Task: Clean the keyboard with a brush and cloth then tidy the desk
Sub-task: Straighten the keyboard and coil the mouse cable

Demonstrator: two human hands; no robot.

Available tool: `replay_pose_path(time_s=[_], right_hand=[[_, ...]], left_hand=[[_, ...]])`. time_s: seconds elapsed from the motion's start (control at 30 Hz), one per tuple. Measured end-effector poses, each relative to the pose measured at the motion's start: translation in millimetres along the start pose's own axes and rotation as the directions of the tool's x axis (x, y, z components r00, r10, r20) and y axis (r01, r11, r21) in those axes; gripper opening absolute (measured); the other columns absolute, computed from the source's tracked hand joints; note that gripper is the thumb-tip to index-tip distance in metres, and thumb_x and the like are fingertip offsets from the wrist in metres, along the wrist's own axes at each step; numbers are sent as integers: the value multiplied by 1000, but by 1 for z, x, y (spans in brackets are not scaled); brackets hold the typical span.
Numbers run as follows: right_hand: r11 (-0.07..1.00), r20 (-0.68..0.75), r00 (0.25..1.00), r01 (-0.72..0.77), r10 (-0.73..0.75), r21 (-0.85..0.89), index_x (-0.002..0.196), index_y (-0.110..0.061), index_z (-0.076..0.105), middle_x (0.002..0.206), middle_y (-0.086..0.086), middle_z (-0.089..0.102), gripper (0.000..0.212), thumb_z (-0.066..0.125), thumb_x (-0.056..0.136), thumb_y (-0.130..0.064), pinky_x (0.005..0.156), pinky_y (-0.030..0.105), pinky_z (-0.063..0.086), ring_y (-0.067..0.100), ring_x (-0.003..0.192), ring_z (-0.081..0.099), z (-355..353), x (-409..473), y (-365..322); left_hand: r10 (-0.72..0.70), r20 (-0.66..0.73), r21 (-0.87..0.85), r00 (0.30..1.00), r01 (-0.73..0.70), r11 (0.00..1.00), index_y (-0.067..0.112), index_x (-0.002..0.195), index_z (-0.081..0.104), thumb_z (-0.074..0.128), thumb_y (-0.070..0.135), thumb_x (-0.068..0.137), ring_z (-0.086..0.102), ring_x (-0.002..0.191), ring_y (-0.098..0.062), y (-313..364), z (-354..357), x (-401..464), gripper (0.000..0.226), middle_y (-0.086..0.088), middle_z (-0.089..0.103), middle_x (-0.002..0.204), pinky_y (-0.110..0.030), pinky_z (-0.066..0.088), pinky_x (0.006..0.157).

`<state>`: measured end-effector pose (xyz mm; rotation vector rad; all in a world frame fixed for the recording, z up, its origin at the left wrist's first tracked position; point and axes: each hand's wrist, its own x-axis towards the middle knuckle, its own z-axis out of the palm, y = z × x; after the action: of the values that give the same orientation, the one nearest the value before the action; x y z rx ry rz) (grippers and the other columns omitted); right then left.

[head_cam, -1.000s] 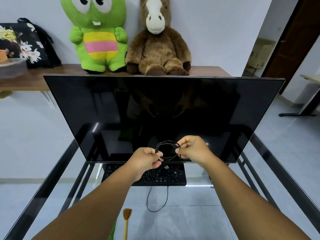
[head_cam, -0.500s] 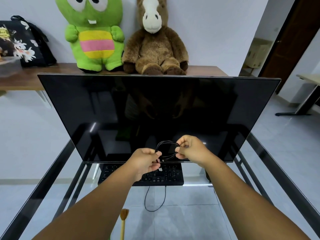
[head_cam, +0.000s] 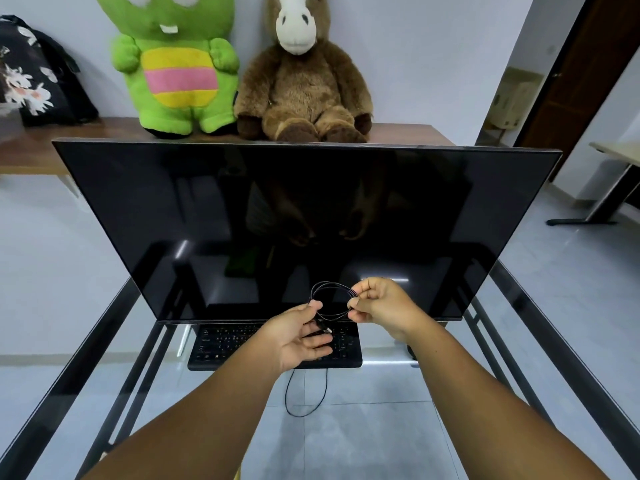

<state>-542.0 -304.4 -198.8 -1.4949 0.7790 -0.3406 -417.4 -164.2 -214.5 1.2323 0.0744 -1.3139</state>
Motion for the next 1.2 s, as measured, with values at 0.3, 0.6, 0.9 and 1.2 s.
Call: replay_pose_path(time_s=[0.3,0.6,0.9,1.2], right_hand=[[989,-70,995,-63,72,134,92,0,62,74,12,70,10,65,86,7,63,27,59,19,62,70,-7,3,28],[955,-108,983,-116,150,272,98,0,59,83,20,68,13,65,87,6,62,27,56,22,63,69,-25,4,71],[958,-389,921,-117,6,-262,122,-17,59,120,-8,61,28,56,97,-29,99,27,44,14,116,56,-59,0,173],[501,-99,980,0,-172,-866,152,-16,25,162,-1,17,60,28,98,-42,119,28,11,16,150,13,-73,-16,251]], left_hand=[[205,-172,-120,963,-227,966,4,107,67,68,7,87,68,102,-23,-23,20,28,21,-11,72,107,-31,56,84],[184,-245,-31,952,-197,980,5,103,68,66,3,88,70,81,-17,-51,42,61,15,-8,71,95,-26,59,70],[224,-281,358,933,-114,927,-1,95,69,67,-4,85,69,71,-22,-86,57,133,11,-15,70,89,-34,61,70],[336,-237,779,912,-28,626,16,106,69,78,26,77,71,84,-22,-112,69,182,32,-2,73,96,-41,59,79]])
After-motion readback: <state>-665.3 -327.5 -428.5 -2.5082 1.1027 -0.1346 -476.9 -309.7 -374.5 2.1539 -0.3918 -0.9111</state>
